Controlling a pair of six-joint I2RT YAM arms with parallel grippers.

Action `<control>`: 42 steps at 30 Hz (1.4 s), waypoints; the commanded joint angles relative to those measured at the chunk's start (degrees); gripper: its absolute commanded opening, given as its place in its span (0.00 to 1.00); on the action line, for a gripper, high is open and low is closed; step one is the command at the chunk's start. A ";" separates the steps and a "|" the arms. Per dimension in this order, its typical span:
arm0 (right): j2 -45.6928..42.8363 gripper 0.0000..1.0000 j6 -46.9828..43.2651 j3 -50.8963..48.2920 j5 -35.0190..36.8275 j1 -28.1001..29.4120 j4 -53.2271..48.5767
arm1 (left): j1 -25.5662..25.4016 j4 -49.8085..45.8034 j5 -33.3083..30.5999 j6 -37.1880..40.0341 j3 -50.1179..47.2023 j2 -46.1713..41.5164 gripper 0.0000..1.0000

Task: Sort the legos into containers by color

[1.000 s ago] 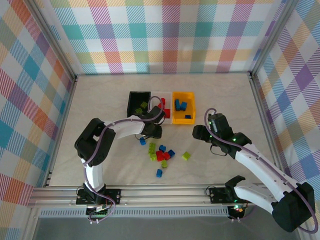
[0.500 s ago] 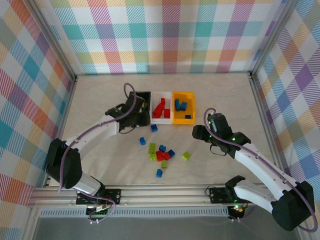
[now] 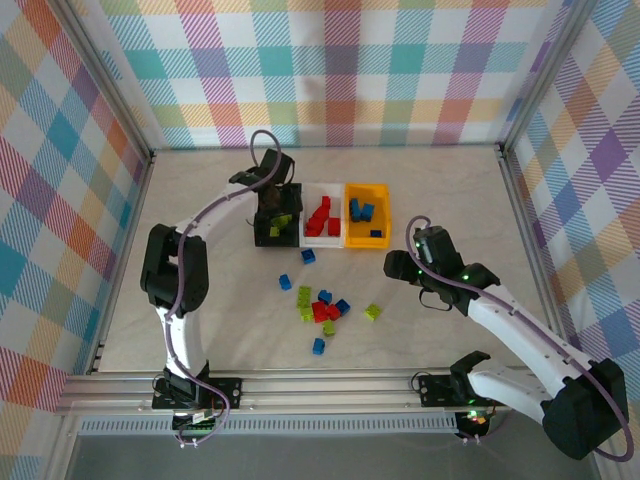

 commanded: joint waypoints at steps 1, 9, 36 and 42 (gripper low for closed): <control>-1.31 0.74 0.48 1.48 -0.38 -0.36 -1.44 | 0.16 -2.63 0.91 -0.24 1.44 -2.53 0.76; -0.50 0.75 -0.06 1.11 -1.97 -0.36 -0.46 | -5.92 1.77 1.84 -3.02 -14.71 -21.12 0.85; 27.04 0.73 -2.25 2.78 2.94 18.24 -3.33 | -8.58 6.10 3.23 -19.60 -60.88 -59.81 1.00; 29.71 0.61 -2.49 3.41 2.23 19.31 -2.68 | -7.80 6.47 3.67 -19.54 -61.75 -60.28 1.00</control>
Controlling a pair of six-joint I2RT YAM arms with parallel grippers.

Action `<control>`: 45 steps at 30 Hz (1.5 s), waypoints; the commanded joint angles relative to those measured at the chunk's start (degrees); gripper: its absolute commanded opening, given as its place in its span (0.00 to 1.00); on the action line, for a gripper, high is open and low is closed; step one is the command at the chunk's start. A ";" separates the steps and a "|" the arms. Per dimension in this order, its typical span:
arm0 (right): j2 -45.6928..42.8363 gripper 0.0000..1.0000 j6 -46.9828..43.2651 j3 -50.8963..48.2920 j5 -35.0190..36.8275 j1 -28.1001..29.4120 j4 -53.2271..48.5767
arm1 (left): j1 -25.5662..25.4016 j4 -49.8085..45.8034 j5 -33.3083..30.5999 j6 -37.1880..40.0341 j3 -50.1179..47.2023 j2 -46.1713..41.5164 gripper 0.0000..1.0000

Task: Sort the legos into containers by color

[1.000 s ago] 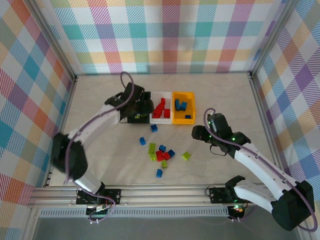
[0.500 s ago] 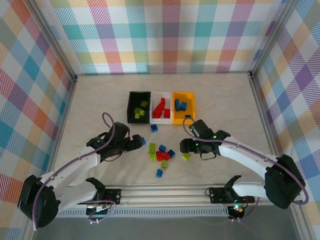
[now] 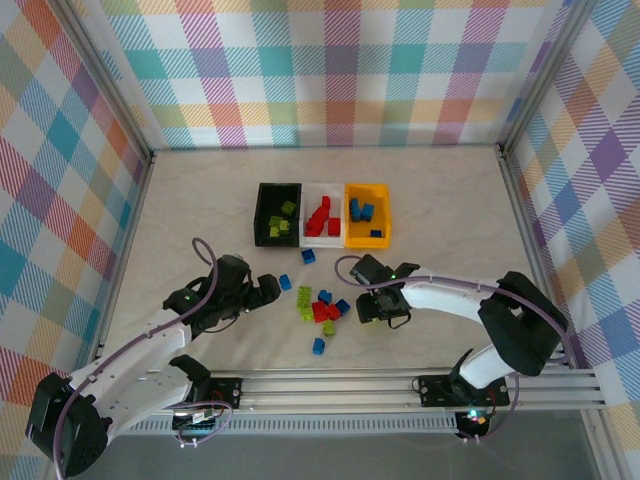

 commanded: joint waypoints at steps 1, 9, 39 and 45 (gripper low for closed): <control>0.75 0.59 -0.50 1.52 -0.04 0.70 0.37 | 1.01 -0.22 0.26 -0.70 -1.19 -0.72 1.00; -3.70 0.37 -1.07 1.78 -0.39 0.63 1.60 | 1.84 -0.55 0.74 -0.24 -0.84 -0.88 1.00; 43.46 0.68 -14.15 78.61 -10.60 -3.84 -4.74 | 2.24 -3.56 3.53 0.83 -1.29 -2.62 1.00; 35.45 0.73 -14.66 70.98 -8.81 -3.86 -1.06 | 2.24 -2.35 5.13 1.77 0.10 -0.73 1.00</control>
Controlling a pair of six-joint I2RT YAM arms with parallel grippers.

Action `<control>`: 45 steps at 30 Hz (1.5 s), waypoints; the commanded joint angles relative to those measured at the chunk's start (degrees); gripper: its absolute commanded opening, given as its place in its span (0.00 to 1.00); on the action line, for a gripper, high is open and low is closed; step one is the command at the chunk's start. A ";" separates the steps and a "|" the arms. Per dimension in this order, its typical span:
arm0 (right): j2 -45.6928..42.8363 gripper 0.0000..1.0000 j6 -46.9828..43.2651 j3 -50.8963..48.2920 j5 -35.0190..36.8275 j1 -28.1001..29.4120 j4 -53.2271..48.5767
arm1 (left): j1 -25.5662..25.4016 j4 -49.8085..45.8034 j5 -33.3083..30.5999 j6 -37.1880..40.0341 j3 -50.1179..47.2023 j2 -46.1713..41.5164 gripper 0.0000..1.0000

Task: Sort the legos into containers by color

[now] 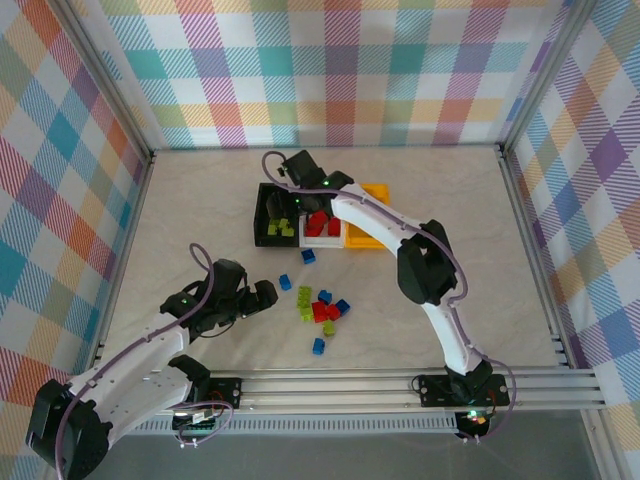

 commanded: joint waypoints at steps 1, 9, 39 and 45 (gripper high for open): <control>-8.77 0.73 -0.86 -6.36 0.80 0.50 2.20 | 0.40 -0.23 1.82 1.63 2.16 0.87 1.00; -31.38 0.73 4.57 -40.90 3.83 0.54 11.87 | -3.69 4.42 3.30 3.06 5.03 8.34 0.97; -64.58 0.72 11.69 -71.53 9.67 -1.34 9.77 | -4.17 9.98 -6.53 8.91 20.43 41.13 0.34; -66.25 0.72 12.40 -72.37 10.53 -2.22 9.67 | -4.91 7.80 -6.22 8.97 22.39 39.40 0.20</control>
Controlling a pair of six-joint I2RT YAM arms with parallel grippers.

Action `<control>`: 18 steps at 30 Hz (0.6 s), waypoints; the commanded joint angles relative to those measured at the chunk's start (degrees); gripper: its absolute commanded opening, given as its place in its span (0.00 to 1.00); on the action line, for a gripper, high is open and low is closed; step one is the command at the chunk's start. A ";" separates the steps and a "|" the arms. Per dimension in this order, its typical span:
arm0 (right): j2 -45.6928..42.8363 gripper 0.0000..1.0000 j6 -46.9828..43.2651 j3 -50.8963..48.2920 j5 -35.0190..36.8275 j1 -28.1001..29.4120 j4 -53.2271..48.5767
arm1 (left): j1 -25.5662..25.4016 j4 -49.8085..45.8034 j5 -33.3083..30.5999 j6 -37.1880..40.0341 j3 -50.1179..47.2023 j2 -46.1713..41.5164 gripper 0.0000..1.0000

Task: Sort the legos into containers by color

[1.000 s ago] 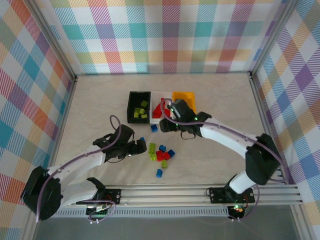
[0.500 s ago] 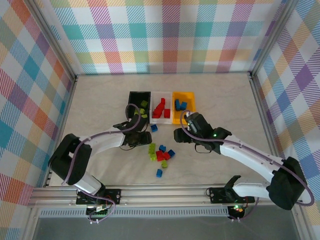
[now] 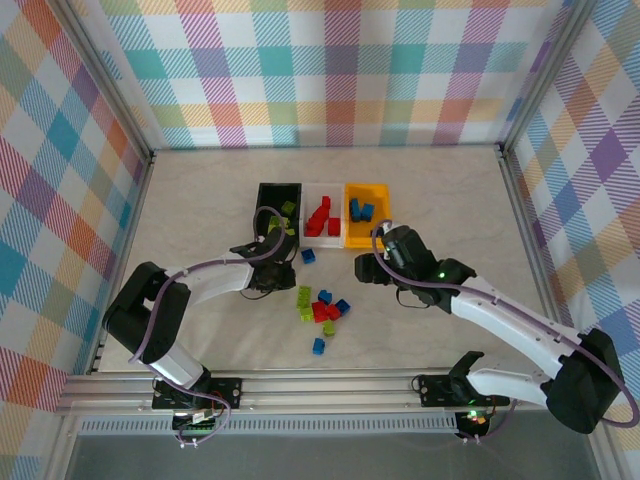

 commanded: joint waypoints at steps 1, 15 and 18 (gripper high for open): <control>-2.25 0.72 1.33 -1.41 1.61 -0.73 -0.52 | -0.98 -3.29 -0.85 0.39 3.59 -1.81 0.19; -9.92 0.72 4.17 -6.72 2.38 -3.48 -3.73 | -7.58 -13.63 0.87 4.15 46.61 19.86 0.17; -10.81 0.73 4.11 -6.94 2.38 -3.81 -4.62 | -7.66 -18.40 -0.12 5.42 58.91 27.82 0.16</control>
